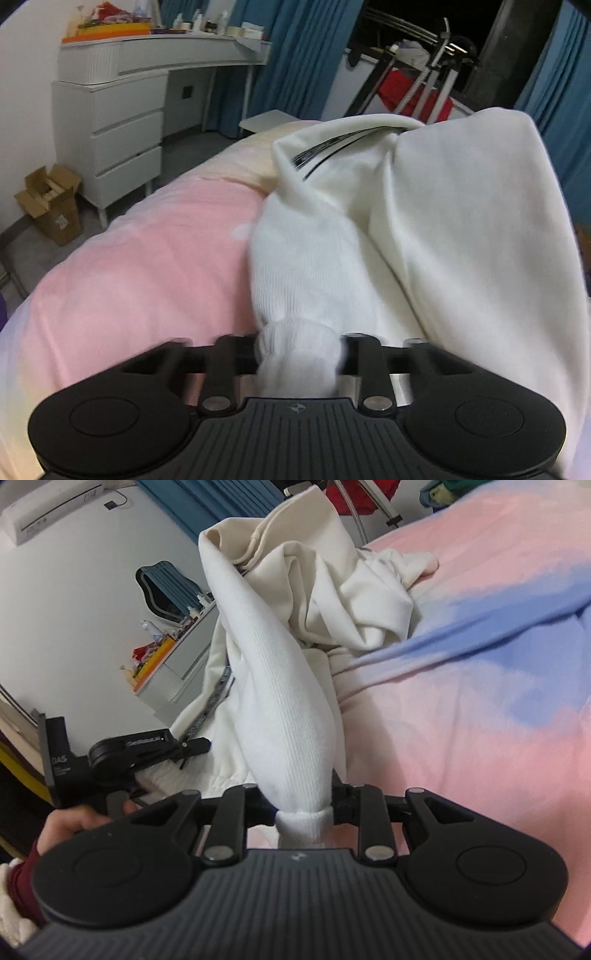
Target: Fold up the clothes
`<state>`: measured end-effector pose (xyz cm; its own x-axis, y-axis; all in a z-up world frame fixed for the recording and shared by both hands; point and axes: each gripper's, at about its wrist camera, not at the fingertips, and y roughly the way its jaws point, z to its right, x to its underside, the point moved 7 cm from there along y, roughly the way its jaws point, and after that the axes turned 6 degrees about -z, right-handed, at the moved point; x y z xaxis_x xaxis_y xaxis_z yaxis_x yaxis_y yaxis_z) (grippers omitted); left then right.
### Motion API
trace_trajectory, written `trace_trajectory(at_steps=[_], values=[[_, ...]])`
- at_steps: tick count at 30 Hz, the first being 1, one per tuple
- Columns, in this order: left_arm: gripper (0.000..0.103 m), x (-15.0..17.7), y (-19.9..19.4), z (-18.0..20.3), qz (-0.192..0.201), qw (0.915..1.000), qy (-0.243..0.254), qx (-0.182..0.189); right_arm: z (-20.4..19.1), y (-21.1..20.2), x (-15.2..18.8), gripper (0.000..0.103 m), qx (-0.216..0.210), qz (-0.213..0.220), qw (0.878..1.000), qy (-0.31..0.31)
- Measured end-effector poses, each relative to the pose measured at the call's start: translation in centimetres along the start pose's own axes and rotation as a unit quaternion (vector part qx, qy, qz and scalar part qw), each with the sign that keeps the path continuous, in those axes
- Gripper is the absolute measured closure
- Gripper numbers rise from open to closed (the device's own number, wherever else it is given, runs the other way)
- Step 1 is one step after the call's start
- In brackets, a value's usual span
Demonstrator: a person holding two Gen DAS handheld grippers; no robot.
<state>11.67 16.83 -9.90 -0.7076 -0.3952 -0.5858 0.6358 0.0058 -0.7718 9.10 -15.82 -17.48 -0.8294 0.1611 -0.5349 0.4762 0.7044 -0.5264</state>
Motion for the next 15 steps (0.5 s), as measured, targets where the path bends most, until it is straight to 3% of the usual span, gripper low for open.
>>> trace_trajectory(at_steps=[6, 11, 15], values=[[0.088, -6.5, -3.5, 0.3, 0.058, 0.9981, 0.022, -0.002, -1.3, 0.9, 1.0, 0.076, -0.057, -0.020, 0.998, 0.029], [0.088, -14.9, -6.4, -1.9, 0.093, 0.9951, 0.026, -0.021, -7.3, 4.8, 0.7, 0.076, -0.155, -0.040, 0.986, 0.051], [0.088, -16.7, -4.6, -4.7, 0.091, 0.9938, 0.039, -0.051, -13.3, 10.7, 0.8, 0.076, -0.213, -0.055, 0.974, 0.059]])
